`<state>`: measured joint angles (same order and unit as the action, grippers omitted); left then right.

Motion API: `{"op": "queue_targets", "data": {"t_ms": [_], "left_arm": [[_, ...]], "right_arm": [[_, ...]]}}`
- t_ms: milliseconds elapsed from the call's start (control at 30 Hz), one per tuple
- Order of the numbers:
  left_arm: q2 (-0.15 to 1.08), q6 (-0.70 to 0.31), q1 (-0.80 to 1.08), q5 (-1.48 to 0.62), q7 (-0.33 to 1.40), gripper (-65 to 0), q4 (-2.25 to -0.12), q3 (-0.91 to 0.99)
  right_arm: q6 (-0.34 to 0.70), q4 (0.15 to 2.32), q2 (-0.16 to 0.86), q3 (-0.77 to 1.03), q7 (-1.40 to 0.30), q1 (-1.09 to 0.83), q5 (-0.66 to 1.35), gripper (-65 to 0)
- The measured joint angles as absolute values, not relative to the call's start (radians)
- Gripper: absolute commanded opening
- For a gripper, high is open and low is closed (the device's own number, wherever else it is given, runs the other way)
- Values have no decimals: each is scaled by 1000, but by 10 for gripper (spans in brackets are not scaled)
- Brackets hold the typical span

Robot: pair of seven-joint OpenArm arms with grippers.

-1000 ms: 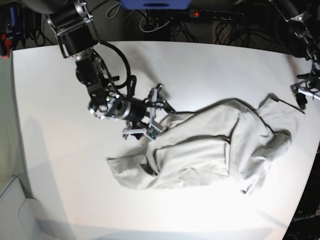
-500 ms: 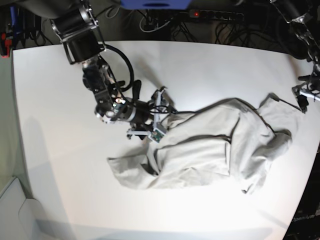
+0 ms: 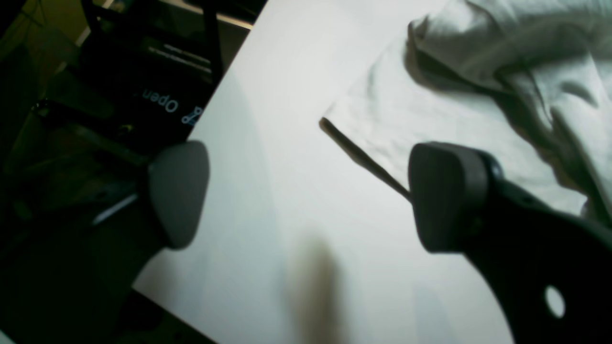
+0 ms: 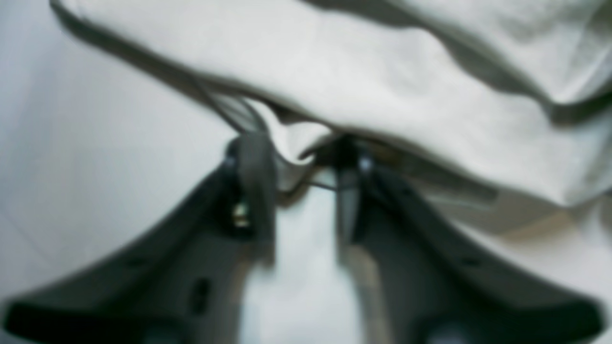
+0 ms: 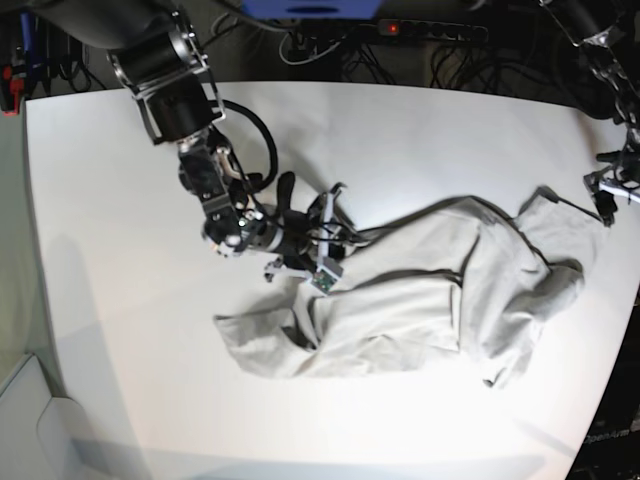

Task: Layout the t-shirt on the table in an organized manner, then fold the t-shirt properly
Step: 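Lift the hem with the right gripper and pull it away from the left gripper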

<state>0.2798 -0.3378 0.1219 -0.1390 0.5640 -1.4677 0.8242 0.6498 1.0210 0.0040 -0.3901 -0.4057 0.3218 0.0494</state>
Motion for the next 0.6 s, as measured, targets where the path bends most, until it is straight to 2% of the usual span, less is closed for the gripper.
{"op": "queue_targets", "data": {"t_ms": [33, 67, 233, 400, 600], "left_arm": [[279, -338, 122, -139, 564, 0, -1468, 824], [279, -338, 122, -139, 564, 0, -1468, 824], [277, -338, 104, -141, 567, 0, -1468, 825], [277, -340, 80, -141, 573, 0, -1475, 824], [269, -344, 15, -156, 561, 0, -1517, 689]], "right_arm": [[649, 1021, 2, -390, -393, 313, 51, -632], [649, 1021, 2, -391, -386, 301, 68, -650], [651, 1106, 33, -395, -415, 257, 61, -650], [643, 1472, 136, -389, -537, 93, 25, -650], [660, 1816, 169, -379, -627, 28, 46, -650]]}}
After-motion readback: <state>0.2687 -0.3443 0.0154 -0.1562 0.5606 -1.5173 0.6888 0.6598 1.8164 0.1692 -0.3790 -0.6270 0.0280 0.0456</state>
